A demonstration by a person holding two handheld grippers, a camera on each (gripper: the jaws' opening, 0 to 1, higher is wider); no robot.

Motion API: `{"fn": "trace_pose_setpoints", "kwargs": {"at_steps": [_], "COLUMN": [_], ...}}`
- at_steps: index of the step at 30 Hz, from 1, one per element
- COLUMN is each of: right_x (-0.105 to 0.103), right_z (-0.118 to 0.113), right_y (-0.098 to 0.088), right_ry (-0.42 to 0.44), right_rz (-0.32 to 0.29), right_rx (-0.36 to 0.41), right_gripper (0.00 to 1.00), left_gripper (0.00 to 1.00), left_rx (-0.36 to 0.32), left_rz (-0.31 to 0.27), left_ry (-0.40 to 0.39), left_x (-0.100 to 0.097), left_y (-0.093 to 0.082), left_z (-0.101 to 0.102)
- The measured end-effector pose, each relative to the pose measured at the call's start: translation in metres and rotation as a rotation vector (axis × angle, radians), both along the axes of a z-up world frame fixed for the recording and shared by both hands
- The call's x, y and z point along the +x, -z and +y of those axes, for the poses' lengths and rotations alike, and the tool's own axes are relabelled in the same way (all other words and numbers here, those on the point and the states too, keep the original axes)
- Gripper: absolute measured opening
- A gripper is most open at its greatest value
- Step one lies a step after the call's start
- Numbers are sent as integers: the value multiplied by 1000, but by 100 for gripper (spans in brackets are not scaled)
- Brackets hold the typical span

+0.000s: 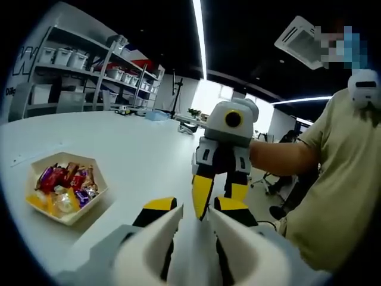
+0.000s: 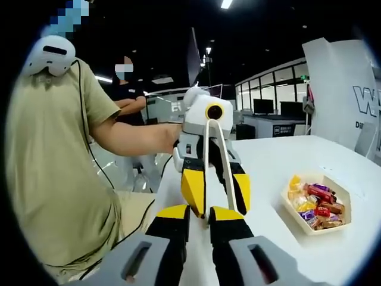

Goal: Place the target food into the container with the food tongs after gripping and lifting it, then release it inside without dropping or visibly crushing the food.

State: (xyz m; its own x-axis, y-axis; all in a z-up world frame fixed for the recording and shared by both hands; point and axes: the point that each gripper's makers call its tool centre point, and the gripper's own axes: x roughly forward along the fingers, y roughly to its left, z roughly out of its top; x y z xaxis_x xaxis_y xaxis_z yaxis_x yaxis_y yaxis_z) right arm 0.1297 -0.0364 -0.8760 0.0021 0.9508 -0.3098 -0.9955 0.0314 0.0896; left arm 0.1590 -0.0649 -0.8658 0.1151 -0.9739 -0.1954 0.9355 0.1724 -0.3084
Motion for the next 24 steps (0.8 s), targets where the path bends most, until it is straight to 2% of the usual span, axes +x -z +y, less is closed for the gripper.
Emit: {"fn": "trace_pose_setpoints", "kwargs": {"at_steps": [3, 12, 24], "right_x": [0, -3, -8], "right_z": [1, 3, 3], "right_y": [1, 2, 0], "right_ry": [-1, -20, -54], "right_rz": [0, 3, -28], "right_rx": [-3, -4, 8], "right_gripper": [6, 4, 2], "left_gripper": [24, 24, 25], "left_rx": [-27, -26, -56], "left_rz": [7, 11, 22], "left_ry": [4, 17, 31], "left_x": [-1, -3, -6], "left_y": [-5, -3, -5], "left_z": [-1, -2, -2]}}
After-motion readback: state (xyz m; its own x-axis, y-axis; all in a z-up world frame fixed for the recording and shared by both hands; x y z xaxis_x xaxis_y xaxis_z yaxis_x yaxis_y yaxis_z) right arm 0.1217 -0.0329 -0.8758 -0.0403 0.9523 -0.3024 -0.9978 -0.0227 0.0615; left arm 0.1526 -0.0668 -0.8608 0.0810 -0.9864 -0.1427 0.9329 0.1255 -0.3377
